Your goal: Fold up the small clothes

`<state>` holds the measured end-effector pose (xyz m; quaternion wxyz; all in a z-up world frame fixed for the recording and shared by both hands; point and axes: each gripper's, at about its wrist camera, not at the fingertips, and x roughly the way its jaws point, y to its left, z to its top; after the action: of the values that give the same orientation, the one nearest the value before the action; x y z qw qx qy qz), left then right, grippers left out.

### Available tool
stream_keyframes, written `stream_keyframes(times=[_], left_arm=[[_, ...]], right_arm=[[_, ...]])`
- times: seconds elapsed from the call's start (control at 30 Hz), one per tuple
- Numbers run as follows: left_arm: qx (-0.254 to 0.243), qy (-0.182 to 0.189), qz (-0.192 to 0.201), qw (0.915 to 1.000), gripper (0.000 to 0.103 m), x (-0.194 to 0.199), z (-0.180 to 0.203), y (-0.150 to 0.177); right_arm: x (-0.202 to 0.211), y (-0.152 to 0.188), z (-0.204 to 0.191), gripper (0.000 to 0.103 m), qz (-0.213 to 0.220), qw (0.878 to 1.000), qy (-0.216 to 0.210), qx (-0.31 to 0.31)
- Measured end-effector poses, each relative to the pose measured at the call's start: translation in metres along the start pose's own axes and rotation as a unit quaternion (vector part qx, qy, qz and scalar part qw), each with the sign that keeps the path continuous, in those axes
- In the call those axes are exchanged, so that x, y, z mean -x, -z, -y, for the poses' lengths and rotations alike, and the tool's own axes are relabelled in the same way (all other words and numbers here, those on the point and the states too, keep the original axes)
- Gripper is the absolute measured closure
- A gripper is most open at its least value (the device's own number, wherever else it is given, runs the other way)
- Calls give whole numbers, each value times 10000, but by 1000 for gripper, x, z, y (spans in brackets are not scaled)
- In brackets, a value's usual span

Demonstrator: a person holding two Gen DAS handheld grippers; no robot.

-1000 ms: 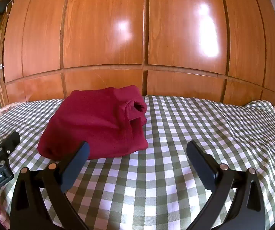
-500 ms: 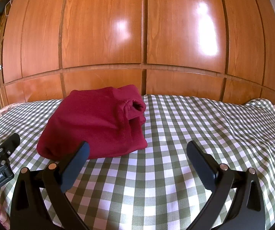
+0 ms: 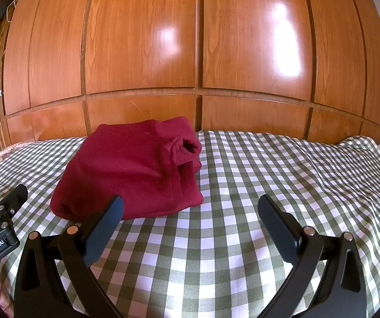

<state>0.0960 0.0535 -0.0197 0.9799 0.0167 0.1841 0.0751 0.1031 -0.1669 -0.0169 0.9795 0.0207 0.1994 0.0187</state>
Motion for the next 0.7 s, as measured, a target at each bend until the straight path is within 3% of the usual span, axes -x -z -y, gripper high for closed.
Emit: stream_keyframes(times=[0.7], left_arm=[[-12,37,-58,10000,4,-3,0,2]], right_arm=[[-2,0,-1,2,-37,10000,11,5]])
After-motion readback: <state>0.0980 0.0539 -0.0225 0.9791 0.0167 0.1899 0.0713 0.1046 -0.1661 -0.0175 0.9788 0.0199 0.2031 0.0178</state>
